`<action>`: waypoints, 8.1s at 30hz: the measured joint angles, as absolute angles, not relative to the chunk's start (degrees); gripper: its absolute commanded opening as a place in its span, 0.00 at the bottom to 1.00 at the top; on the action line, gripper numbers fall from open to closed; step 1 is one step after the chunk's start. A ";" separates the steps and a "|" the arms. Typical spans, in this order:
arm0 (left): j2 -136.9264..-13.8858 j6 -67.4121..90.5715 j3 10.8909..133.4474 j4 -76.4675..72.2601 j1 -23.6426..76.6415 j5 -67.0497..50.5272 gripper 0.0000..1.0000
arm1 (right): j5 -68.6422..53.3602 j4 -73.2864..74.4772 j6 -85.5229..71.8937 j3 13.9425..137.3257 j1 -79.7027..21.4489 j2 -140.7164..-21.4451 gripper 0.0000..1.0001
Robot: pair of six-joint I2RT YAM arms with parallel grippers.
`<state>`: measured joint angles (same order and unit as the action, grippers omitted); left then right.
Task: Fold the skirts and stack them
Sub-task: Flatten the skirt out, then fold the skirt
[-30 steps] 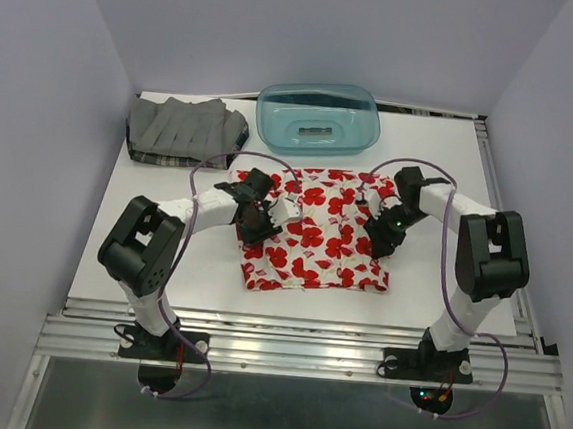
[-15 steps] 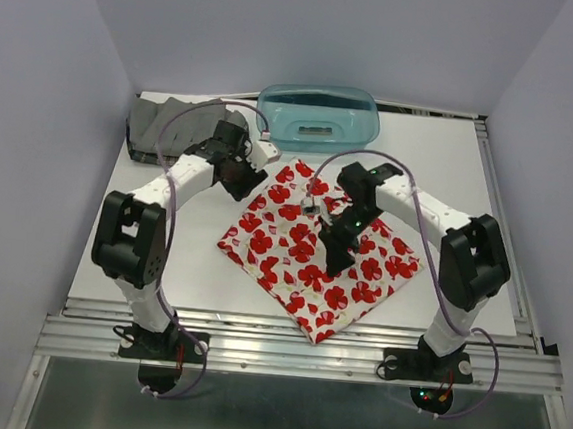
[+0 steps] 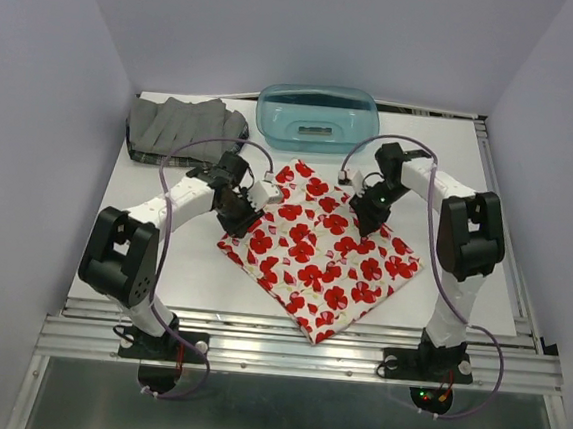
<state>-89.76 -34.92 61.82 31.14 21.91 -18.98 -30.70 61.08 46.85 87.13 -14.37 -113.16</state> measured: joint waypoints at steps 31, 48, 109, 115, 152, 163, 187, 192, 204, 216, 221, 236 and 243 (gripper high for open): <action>-113.30 -41.12 84.68 35.14 22.61 -19.25 0.59 | -42.76 62.92 41.25 78.00 -31.46 -106.50 0.55; -107.77 -44.91 91.44 35.94 17.54 -26.48 0.62 | -26.09 45.15 49.89 99.92 -15.66 -118.83 0.42; -99.81 -49.84 89.25 27.53 14.92 -19.66 0.00 | -22.57 39.46 56.51 99.68 -13.87 -105.51 0.01; -85.69 -54.52 72.99 26.35 14.90 -20.78 0.00 | -22.59 39.57 55.44 77.56 -21.82 -88.77 0.01; -59.66 -52.95 46.70 26.83 26.52 -17.78 0.50 | -22.02 36.42 40.16 60.69 -34.11 -80.58 0.61; -79.61 -42.72 51.81 22.52 15.14 -19.97 0.47 | -21.89 35.81 39.70 52.66 -39.35 -88.77 0.44; -66.17 -63.94 41.23 20.80 15.70 -23.11 0.58 | -1.96 13.34 64.79 52.21 -20.69 -89.71 0.63; -66.13 -70.63 35.18 11.44 19.51 -20.91 0.59 | -5.91 21.91 54.89 59.99 -20.71 -87.39 0.61; -85.76 -82.39 39.94 -0.10 26.70 -17.76 0.28 | -14.24 35.29 29.23 71.85 -18.76 -97.84 0.56; -82.00 -80.73 38.09 9.74 51.16 -18.04 0.35 | -17.74 43.68 21.93 78.94 -3.88 -103.13 0.60; -84.20 -70.37 44.12 16.19 56.14 -19.59 0.73 | -23.00 46.89 20.78 79.55 -4.47 -103.22 0.60; -67.48 -68.27 35.00 12.84 56.03 -16.32 0.76 | -45.87 50.57 23.83 72.27 -13.45 -100.95 0.48; -73.49 -64.84 35.88 6.31 59.53 -13.74 0.75 | -46.89 48.45 22.20 65.54 -15.31 -104.99 0.43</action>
